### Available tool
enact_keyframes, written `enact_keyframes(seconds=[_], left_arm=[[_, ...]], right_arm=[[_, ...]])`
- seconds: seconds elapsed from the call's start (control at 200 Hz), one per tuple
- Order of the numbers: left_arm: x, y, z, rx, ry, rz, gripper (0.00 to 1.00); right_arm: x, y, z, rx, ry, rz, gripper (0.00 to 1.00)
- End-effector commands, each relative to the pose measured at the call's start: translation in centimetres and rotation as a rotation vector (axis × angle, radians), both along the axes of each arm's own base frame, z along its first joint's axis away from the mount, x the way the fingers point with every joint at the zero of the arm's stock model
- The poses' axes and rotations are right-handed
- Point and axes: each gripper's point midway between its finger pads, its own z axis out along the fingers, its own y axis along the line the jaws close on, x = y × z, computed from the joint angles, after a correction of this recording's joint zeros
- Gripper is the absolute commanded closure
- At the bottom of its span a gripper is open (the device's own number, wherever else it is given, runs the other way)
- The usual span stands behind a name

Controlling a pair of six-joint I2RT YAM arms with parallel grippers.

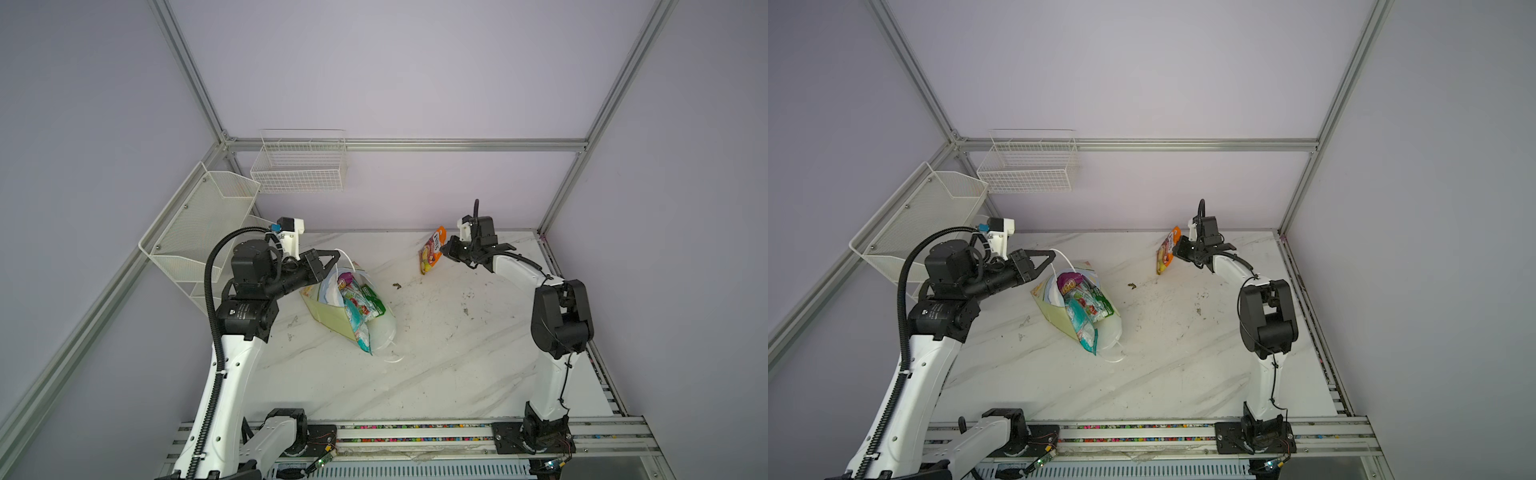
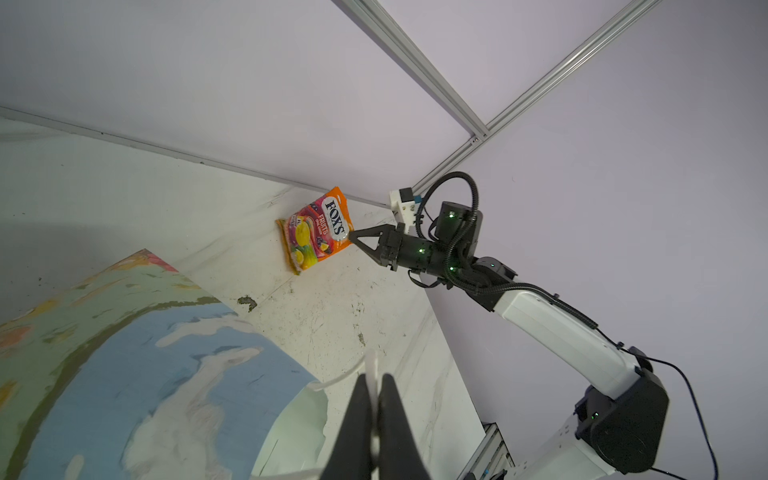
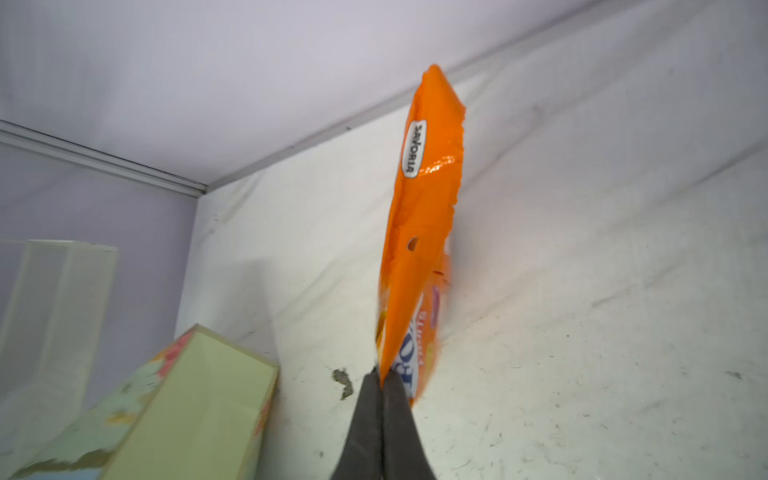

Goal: Place the snacks into the paper bag
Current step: 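Carry the FOX'S pack toward the bag held by the left gripper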

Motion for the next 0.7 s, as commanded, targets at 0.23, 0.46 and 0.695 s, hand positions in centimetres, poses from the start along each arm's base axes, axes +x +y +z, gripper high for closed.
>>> enact_keyframes(seconds=[0.23,0.46,0.695], left_arm=[[0.3,-0.2,10.5,0.033,-0.268,0.011,0.95],[2.1,0.9,10.1,0.099,-0.253,0.083,0.95],[4.0,1.7,7.8,0.153,-0.193,0.123,0.95]], right_arm=[[-5.6,-1.0,15.0,0.085,-0.293,0.02,1.0],[-9.6,-0.8,21.0,0.153,-0.399,0.061,1.0],[-13.0,2.0,25.0,0.172,-0.474,0.161,1.0]])
